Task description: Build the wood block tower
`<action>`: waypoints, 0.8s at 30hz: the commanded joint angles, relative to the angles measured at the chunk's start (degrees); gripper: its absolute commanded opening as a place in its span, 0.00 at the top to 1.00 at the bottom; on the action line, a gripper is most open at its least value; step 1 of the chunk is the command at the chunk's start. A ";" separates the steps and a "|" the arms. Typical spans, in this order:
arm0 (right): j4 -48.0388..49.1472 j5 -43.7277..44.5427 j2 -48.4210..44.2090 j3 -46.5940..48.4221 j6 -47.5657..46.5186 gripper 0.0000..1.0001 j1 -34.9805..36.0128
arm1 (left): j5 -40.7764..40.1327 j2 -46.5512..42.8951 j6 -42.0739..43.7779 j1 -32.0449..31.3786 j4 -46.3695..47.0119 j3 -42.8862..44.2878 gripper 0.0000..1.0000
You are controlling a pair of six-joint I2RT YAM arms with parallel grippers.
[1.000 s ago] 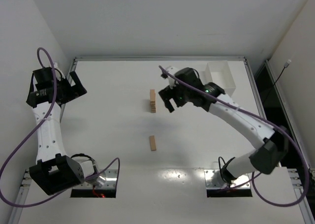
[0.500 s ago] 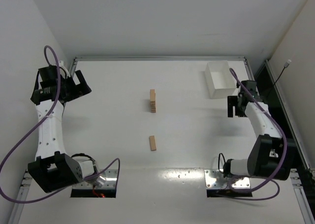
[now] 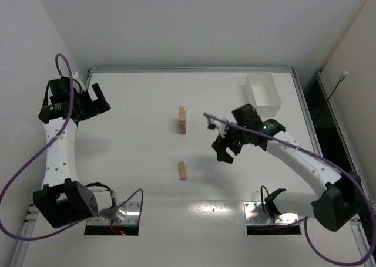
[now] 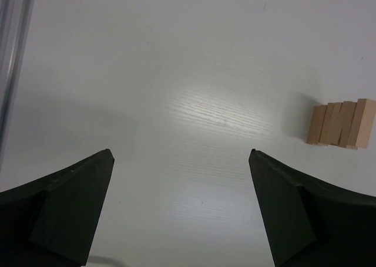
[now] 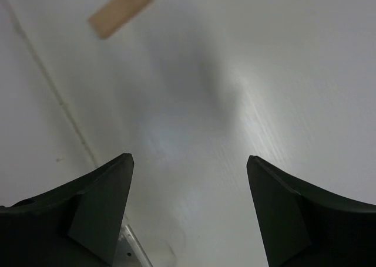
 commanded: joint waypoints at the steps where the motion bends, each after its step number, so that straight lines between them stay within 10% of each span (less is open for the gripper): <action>1: -2.50 -6.29 1.74 2.02 -6.80 0.26 10.06 | 0.14 -2.53 0.82 -0.44 1.18 -0.30 0.00; 13: 8.94 10.56 21.44 15.03 33.31 0.55 21.23 | -3.46 -6.58 1.43 -0.44 -1.63 -1.53 0.00; 24: 1.47 25.50 27.86 19.43 51.11 0.59 29.49 | -4.61 -9.75 0.82 -0.44 -1.63 -4.35 0.00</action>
